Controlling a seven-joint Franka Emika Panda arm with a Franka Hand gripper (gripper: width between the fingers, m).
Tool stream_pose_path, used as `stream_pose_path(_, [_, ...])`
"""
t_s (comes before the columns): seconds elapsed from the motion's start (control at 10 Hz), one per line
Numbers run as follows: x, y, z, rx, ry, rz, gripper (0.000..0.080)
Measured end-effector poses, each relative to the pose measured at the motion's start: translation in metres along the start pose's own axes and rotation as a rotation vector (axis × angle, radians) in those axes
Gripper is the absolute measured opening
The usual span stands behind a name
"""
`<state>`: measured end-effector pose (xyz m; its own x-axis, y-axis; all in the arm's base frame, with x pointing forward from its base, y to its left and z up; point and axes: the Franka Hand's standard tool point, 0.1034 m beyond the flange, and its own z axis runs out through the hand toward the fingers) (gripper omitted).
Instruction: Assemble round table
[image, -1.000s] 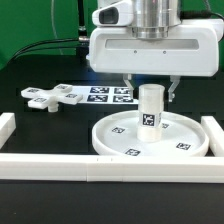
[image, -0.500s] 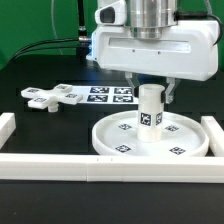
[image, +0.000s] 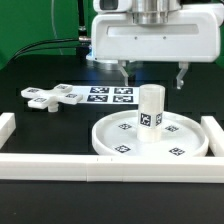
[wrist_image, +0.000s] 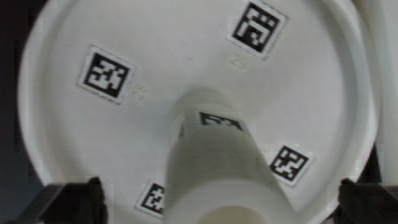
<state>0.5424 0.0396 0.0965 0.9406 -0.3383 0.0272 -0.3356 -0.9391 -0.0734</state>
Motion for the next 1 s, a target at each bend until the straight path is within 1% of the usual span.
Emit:
stream_pose_path(0.1, [-0.008, 0.009, -0.006, -0.003, -0.002, -0.060, 0.0649])
stream_pose_path(0.5, [-0.010, 0.009, -0.002, -0.004, -0.004, -0.084, 0.0649])
stream_pose_path(0.6, [-0.014, 0.012, 0.005, -0.006, 0.001, -0.170, 0.0649])
stream_pose_path(0.7, [-0.019, 0.021, 0.007, -0.011, -0.008, -0.238, 0.0649])
stream_pose_path(0.8, [-0.019, 0.039, 0.007, -0.014, -0.011, -0.316, 0.0649])
stream_pose_path(0.9, [-0.017, 0.050, 0.007, -0.009, -0.012, -0.300, 0.0649])
stream_pose_path(1.0, [-0.017, 0.050, 0.007, -0.009, -0.013, -0.297, 0.0649])
